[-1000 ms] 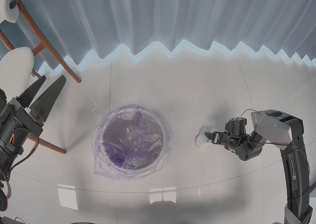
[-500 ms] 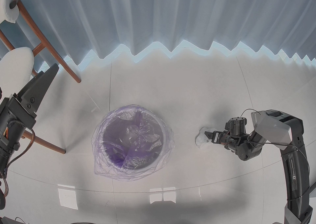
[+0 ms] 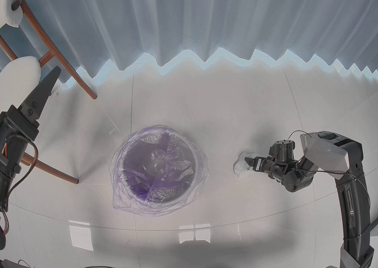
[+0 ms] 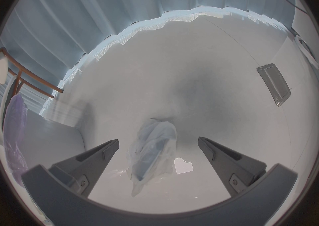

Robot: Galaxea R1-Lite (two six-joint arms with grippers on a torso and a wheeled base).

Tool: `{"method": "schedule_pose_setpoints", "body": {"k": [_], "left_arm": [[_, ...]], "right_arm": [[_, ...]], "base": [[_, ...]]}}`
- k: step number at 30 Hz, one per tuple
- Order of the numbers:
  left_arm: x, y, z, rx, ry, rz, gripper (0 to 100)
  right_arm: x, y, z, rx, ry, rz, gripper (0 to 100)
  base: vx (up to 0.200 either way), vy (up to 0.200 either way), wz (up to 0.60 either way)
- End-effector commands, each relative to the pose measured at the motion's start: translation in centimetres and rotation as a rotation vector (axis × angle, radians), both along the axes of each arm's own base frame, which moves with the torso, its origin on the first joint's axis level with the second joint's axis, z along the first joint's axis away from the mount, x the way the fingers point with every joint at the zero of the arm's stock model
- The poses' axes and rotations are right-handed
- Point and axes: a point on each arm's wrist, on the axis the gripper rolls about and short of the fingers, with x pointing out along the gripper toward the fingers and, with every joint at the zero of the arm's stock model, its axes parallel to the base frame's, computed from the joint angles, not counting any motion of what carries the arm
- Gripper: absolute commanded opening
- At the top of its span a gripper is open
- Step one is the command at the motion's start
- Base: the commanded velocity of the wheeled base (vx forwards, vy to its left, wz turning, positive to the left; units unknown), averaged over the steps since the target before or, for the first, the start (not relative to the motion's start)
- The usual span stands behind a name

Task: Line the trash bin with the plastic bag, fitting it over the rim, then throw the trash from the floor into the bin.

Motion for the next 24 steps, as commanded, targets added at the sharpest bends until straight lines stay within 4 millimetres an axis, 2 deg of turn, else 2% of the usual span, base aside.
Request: {"method": "schedule_pose_setpoints", "body": {"k": [1,10,14,19,24], "left_arm": [[0.0,-0.1,0.1,-0.002,-0.003,-0.002,100],[-0.1,-0.1,-0.1,0.009,-0.001,-0.013,100],[-0.1,-0.1,-0.1,0.012,-0.002,-0.012,100],[-0.1,-0.1,-0.1,0.013,0.001,-0.013,100],[-0.1,-0.1,-0.2,0.014,0.003,-0.015,100]], "right_arm": [[0.0,0.0,-0.1,0.0,0.002,0.0,100],[0.4,0.1,0.0,0.003,-0.007,0.007,100],[1.4,0.4,0.1,0.003,-0.016,0.011,100],[3.0,0.8,1.1,0.002,-0.013,0.006,100],[3.2,0.8,-0.3,-0.006,0.026,-0.001,100]], "base": [[-0.2,0.0,0.0],[-0.022,0.0,0.0],[0.0,0.0,0.0],[0.0,0.0,0.0],[0.0,0.0,0.0]]}}
